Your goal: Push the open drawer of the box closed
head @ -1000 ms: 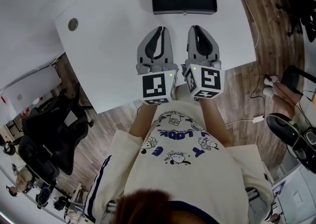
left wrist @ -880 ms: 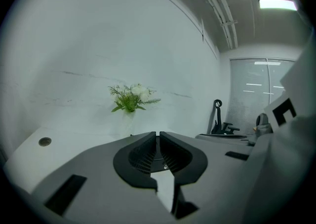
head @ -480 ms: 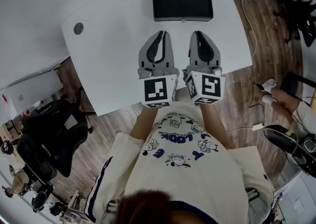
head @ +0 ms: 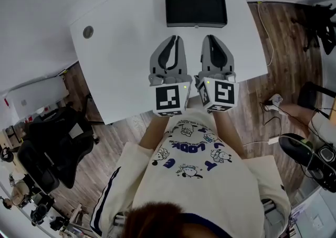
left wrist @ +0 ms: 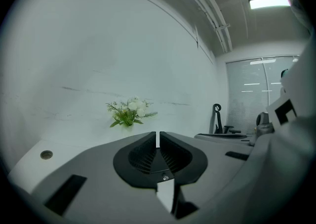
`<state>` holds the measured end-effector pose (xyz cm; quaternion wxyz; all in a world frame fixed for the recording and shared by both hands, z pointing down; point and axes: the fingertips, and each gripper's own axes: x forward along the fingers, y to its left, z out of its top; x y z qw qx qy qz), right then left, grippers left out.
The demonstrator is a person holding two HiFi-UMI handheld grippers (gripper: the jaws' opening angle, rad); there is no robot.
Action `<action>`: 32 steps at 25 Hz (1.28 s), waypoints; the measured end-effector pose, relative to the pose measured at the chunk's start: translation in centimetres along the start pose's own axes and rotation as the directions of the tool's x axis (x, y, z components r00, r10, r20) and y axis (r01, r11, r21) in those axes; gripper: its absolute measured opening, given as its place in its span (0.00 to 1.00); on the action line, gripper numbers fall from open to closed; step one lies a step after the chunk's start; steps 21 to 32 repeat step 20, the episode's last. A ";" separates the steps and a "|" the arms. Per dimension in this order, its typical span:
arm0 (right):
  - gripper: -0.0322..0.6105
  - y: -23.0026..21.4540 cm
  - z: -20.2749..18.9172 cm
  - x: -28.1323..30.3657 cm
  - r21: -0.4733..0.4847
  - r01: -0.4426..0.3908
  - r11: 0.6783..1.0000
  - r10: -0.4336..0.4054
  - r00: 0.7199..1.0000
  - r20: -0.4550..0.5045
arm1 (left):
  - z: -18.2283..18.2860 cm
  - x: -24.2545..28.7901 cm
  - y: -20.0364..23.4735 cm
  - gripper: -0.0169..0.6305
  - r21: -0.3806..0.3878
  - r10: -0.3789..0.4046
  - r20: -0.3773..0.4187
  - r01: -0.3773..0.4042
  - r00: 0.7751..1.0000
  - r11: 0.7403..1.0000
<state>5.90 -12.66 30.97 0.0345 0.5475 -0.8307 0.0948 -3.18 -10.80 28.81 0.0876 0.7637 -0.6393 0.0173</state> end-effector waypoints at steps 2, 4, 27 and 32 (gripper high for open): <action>0.11 0.2 0.0 0.0 -0.001 -0.001 1.000 0.001 1.000 -0.001 | 0.1 0.0 0.1 0.08 0.001 -0.001 0.002 0.001 1.000 1.000; 0.11 0.3 -0.1 0.0 0.000 -0.003 1.000 0.003 1.000 -0.004 | 0.1 0.0 0.2 0.08 0.001 -0.002 0.002 0.002 1.000 1.000; 0.11 0.7 0.1 0.7 -0.003 -0.005 1.000 0.004 1.000 -0.006 | 0.3 0.5 0.4 0.08 0.004 -0.019 0.006 0.019 1.000 1.000; 0.11 0.7 0.1 0.7 -0.003 -0.005 1.000 0.004 1.000 -0.006 | 0.3 0.5 0.4 0.08 0.004 -0.019 0.006 0.019 1.000 1.000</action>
